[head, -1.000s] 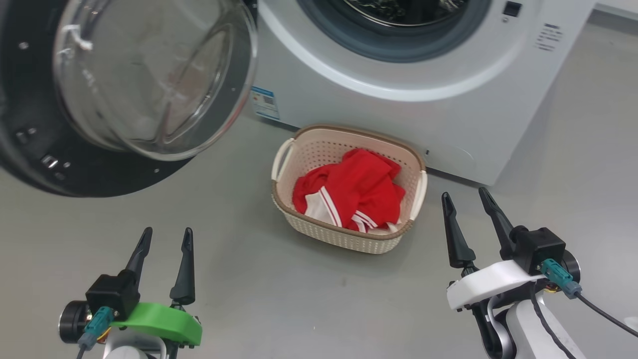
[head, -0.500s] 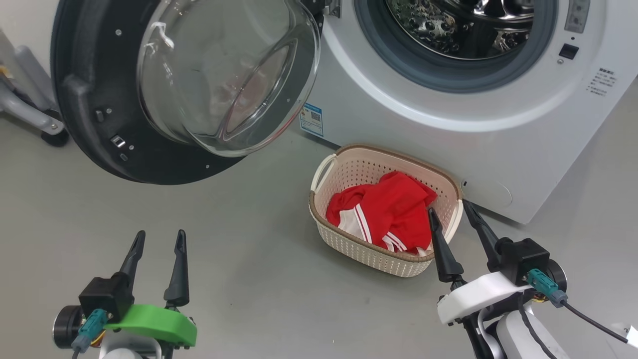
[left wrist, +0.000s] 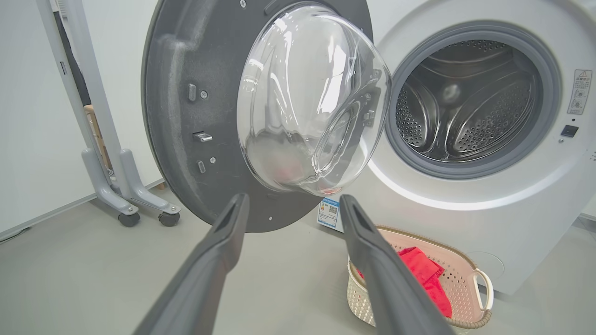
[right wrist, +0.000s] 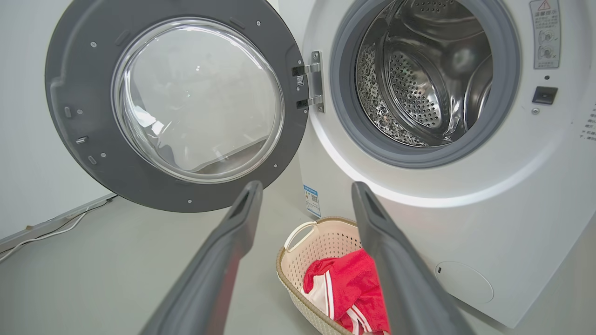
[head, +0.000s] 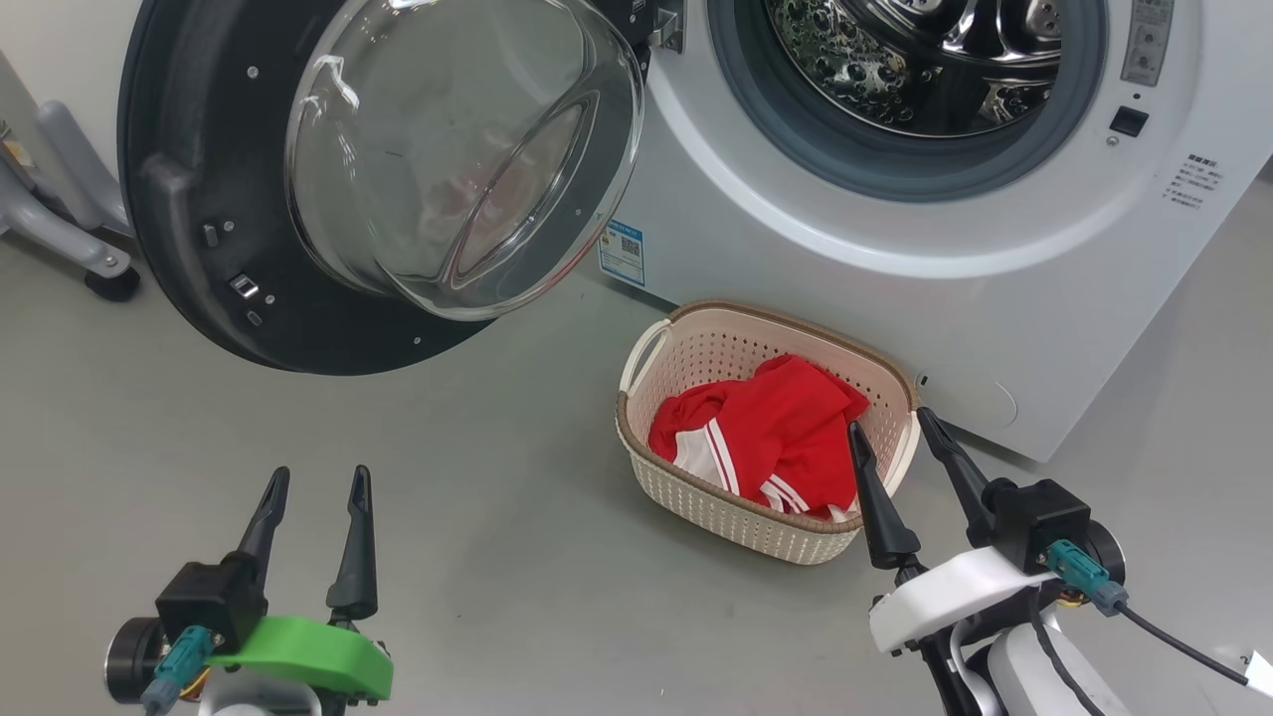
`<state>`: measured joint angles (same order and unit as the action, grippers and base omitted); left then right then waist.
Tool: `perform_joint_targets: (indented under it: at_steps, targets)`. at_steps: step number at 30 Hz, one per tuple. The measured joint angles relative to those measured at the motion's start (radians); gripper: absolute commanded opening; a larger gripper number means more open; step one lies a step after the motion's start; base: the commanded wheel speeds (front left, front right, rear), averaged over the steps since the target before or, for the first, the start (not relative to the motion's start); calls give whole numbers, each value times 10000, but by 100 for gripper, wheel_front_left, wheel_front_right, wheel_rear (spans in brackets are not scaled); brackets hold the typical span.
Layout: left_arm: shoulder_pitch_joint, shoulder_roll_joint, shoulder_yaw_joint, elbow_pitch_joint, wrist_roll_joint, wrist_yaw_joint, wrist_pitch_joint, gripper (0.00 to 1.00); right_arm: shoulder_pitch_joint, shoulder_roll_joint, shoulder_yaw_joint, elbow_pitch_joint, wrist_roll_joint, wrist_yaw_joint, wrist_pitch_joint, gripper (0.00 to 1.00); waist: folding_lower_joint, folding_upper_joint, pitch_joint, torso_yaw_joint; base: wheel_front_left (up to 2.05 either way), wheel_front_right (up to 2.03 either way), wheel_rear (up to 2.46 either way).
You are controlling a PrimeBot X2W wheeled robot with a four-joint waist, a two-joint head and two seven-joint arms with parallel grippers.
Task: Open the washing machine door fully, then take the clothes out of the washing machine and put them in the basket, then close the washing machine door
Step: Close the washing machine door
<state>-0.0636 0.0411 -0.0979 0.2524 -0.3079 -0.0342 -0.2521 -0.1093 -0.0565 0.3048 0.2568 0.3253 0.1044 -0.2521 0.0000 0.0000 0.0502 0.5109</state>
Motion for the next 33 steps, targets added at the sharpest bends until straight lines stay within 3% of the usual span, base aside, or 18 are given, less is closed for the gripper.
perform_joint_targets:
  at_steps: [33]
  targets:
    - [128,0,109,-217,2,42,0,100,105,12,94,2,90,0,0,100,0,0,63,174,0,0,0]
